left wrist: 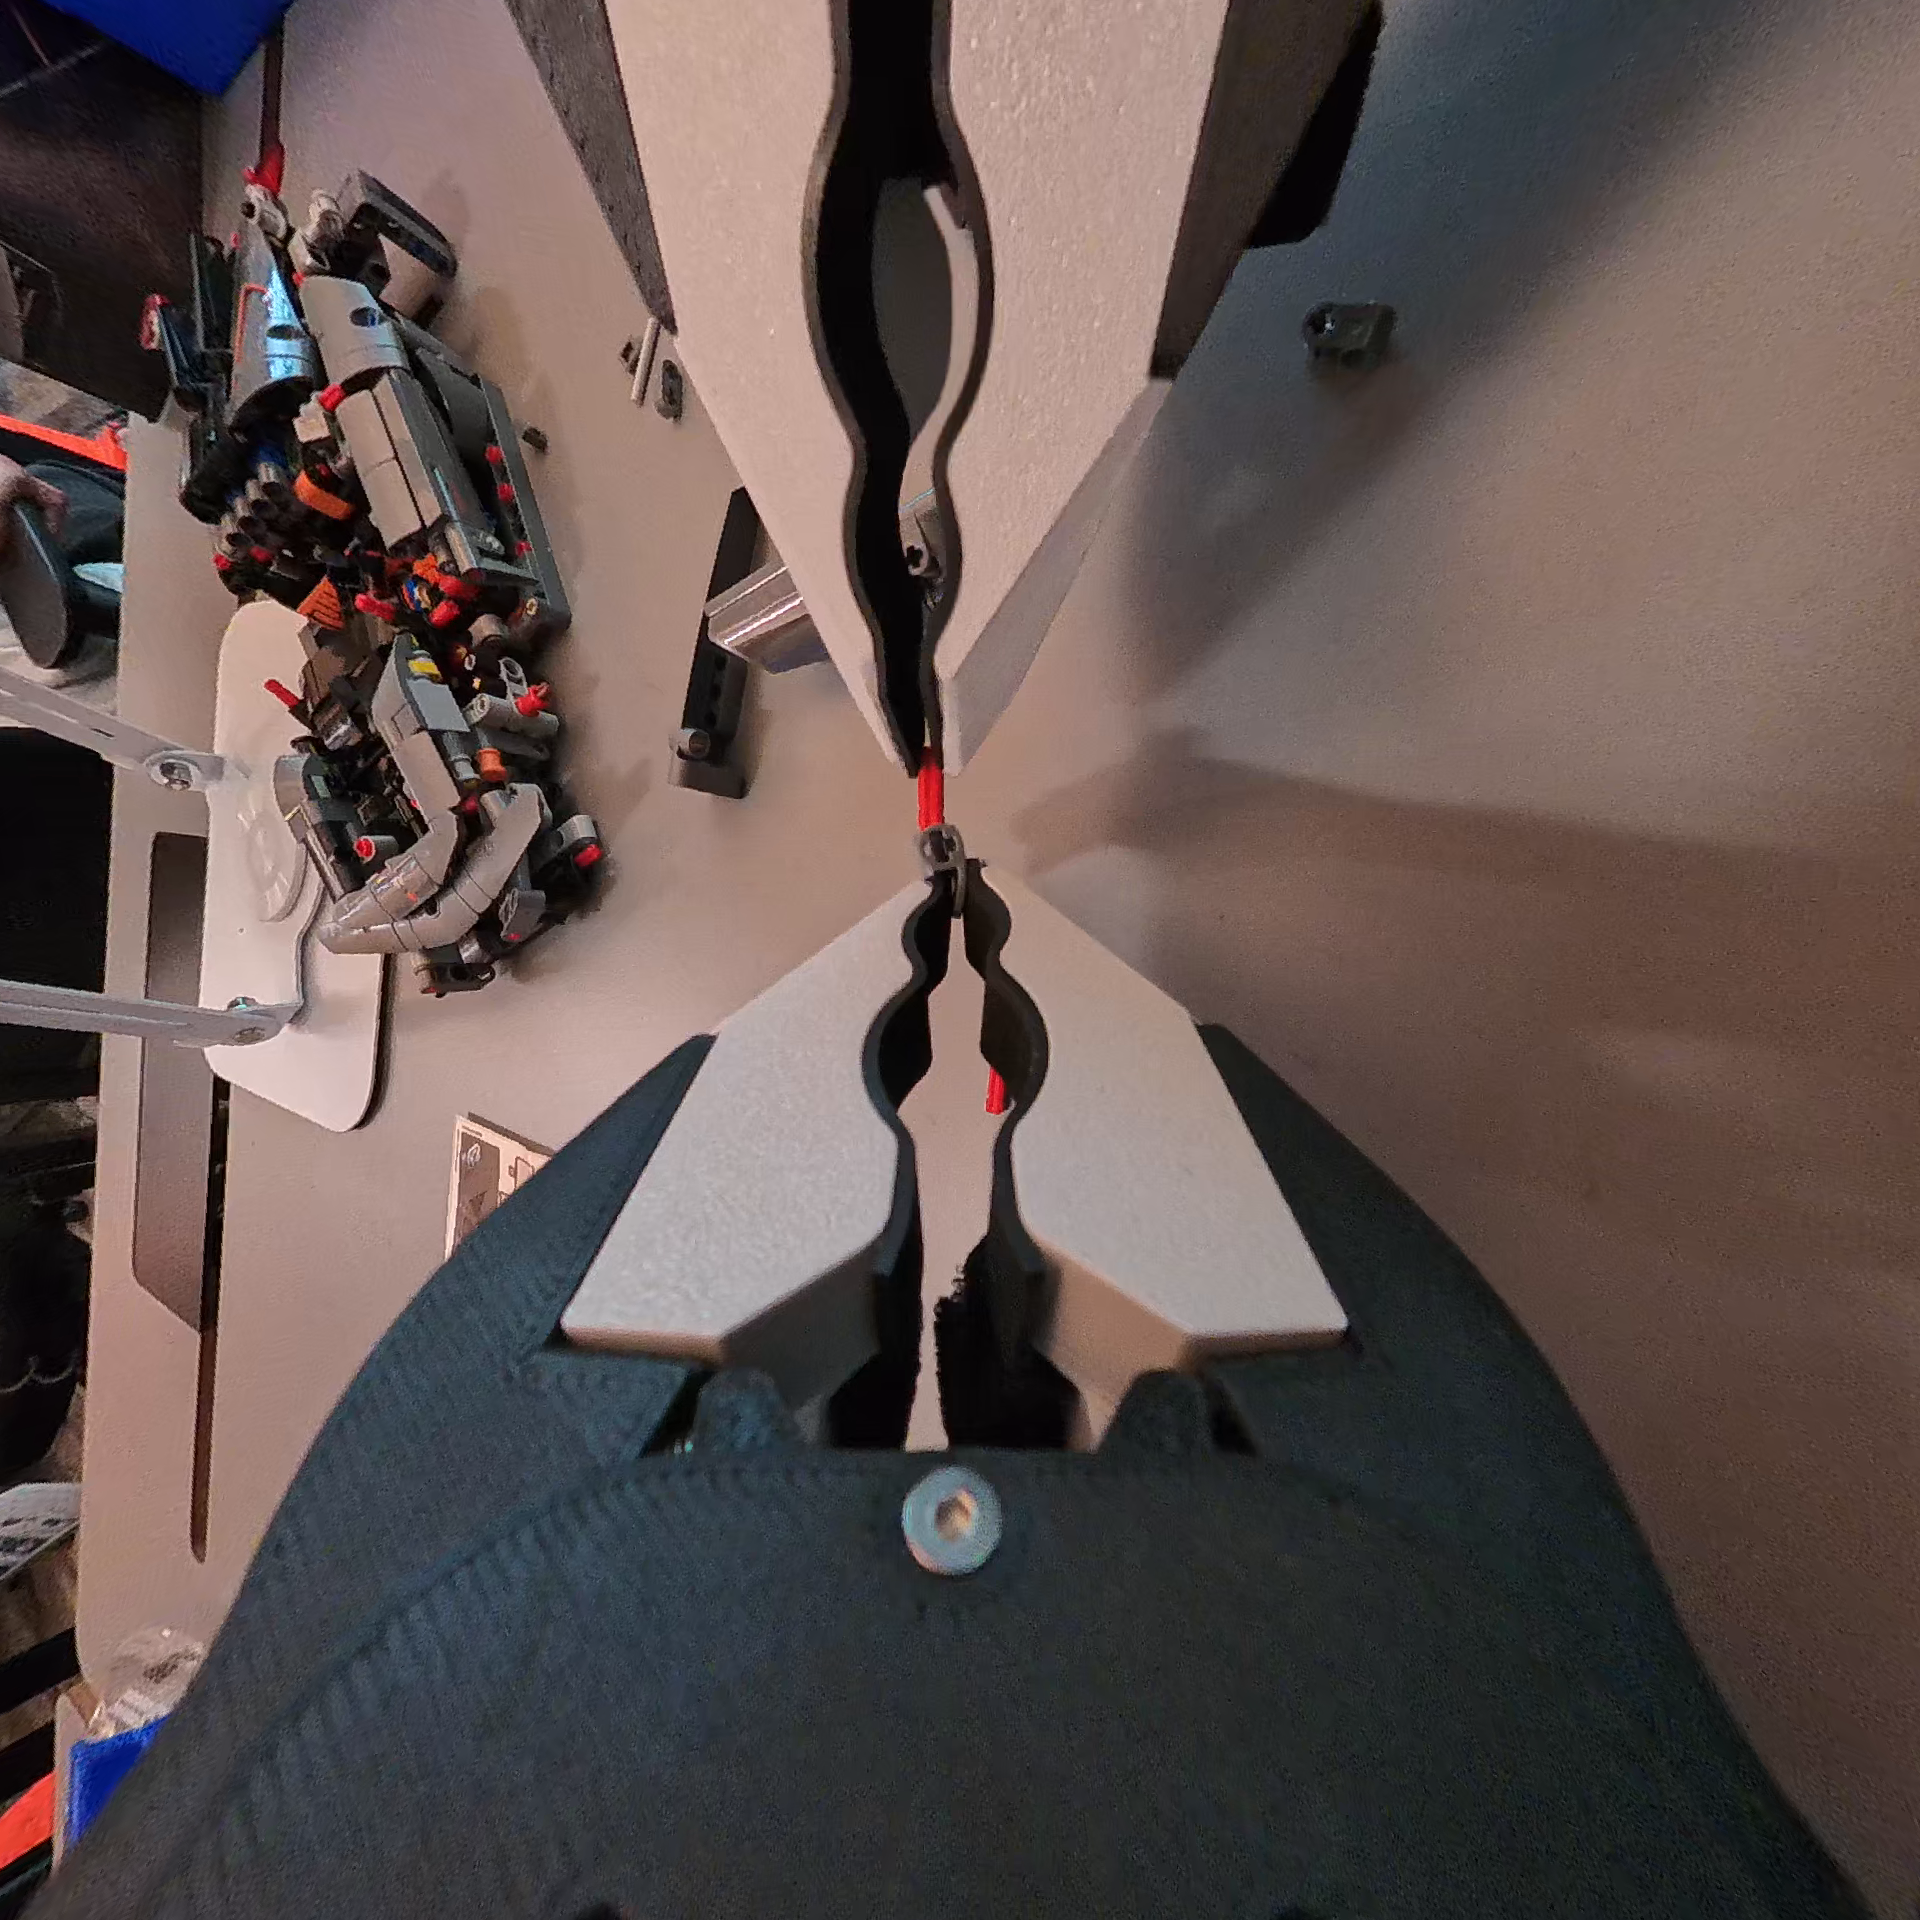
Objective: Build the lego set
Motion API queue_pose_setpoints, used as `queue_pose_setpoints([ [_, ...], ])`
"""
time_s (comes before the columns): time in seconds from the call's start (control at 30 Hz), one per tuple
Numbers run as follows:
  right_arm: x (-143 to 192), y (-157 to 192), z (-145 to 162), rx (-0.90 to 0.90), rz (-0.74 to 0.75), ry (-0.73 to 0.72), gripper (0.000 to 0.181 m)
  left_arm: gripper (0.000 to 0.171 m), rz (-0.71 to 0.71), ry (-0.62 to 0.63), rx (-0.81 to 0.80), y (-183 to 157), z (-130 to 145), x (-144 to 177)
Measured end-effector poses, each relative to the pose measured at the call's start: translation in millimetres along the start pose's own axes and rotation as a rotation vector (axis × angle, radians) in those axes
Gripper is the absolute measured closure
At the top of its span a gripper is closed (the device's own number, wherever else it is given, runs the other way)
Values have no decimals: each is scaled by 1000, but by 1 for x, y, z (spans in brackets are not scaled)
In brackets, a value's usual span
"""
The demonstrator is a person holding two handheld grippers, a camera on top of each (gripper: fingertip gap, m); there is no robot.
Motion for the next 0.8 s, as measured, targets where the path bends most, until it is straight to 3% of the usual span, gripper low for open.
queue_pose_setpoints([
  [0.27,-2,2,0,63,48,54,181,171,-16,47,-48,0,-1,-4],
  [0.37,-3,1,1,48,39,83,181,171,-51,120,-128,-3,-3,-8],
  [0.8,-8,-11,5,-181,-196,122,181,171,-58,194,-310,-12,-3,-20],
])
Point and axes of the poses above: each gripper's, where its closed fingertips meet, x back along the fingers, z out of its underside, y = z × x across the jaws, the point moved 7 cm from there along x, back along the fingers, and after that the axes turned 8 degrees about -x, right-handed, at the moved point
